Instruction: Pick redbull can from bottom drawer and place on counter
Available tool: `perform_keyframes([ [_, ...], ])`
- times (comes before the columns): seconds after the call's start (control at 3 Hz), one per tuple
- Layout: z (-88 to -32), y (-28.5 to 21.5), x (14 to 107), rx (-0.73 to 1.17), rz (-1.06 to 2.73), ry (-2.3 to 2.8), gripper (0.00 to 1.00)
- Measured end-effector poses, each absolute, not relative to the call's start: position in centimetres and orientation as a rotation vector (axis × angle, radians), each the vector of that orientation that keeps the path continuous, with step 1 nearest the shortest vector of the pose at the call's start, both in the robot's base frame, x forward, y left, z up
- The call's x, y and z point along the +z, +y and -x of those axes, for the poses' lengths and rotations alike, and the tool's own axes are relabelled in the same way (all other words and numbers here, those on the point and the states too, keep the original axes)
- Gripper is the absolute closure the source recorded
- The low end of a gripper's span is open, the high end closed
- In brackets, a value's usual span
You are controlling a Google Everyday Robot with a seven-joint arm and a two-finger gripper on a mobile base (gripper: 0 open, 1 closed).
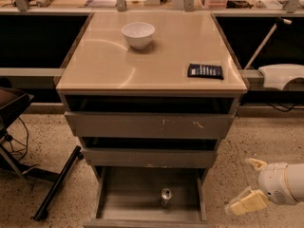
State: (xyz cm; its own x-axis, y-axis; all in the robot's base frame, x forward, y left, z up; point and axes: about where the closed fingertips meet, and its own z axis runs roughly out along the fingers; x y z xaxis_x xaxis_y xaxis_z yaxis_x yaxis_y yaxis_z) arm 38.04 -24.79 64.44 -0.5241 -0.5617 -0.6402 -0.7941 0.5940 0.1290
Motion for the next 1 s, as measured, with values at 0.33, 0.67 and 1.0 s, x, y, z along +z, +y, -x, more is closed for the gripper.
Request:
perform_keyframes([
  [0.33, -38.0, -24.8, 64.4, 0.558, 1.072, 2.274, 0.0],
  [0.67, -36.3, -21.9, 60.4, 0.711, 1.01, 2.24, 0.0],
  [1.0, -34.0, -16.0, 53.9, 0.929, 0.886, 2.178, 0.0],
])
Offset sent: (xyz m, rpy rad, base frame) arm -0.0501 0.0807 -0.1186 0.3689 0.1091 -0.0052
